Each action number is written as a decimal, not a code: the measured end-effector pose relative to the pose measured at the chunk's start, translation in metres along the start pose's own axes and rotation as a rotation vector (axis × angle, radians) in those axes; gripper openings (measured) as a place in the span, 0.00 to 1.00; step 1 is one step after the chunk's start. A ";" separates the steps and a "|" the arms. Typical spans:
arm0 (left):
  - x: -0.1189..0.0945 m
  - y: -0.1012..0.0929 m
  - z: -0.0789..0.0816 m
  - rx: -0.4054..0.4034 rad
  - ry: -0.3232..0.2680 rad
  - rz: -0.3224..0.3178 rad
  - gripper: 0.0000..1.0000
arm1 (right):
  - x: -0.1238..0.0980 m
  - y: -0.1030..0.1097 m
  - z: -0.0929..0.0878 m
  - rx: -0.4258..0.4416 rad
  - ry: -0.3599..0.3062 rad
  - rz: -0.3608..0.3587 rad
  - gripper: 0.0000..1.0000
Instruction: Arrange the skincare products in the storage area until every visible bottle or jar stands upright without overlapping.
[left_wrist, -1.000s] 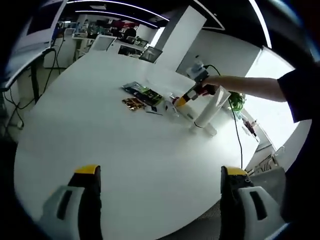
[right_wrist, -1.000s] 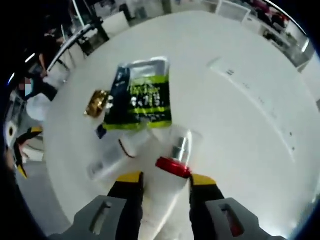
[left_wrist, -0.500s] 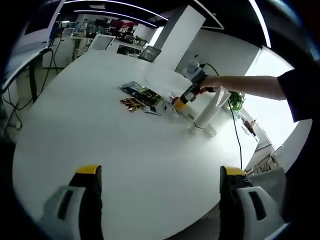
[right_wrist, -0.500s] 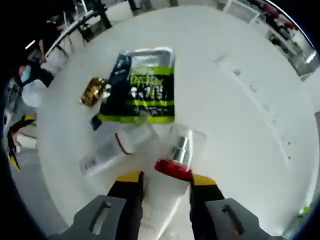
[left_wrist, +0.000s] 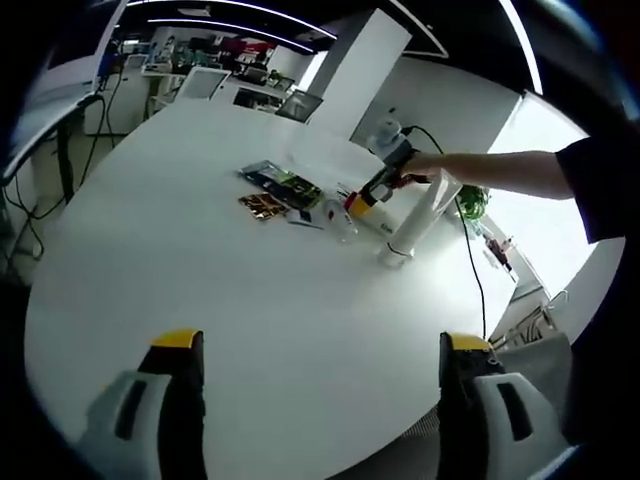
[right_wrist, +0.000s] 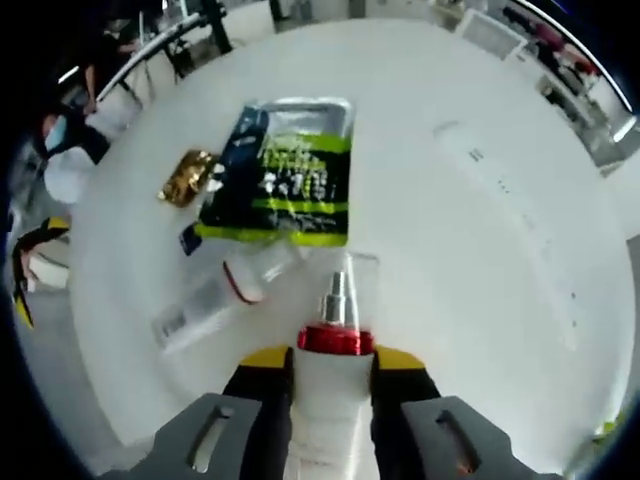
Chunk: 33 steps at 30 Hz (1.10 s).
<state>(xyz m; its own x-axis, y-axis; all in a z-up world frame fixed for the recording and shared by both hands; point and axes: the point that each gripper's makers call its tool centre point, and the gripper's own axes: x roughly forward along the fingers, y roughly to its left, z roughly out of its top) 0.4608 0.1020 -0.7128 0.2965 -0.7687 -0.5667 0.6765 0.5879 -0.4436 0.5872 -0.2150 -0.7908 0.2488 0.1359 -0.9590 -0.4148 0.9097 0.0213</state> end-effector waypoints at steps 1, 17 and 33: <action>0.000 -0.001 0.001 0.002 0.000 0.000 0.92 | 0.000 0.000 0.000 0.003 -0.011 -0.003 0.20; -0.004 -0.017 0.014 0.045 -0.016 -0.017 0.92 | -0.052 -0.022 0.006 0.055 -0.260 -0.091 0.19; -0.010 -0.035 0.020 0.092 -0.021 -0.035 0.92 | -0.094 -0.036 -0.017 0.176 -0.406 -0.145 0.19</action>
<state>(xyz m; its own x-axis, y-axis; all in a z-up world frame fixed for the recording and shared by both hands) 0.4481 0.0844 -0.6778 0.2850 -0.7943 -0.5366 0.7454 0.5356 -0.3970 0.5635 -0.2669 -0.7063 0.6306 0.1129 -0.7679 -0.2045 0.9786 -0.0241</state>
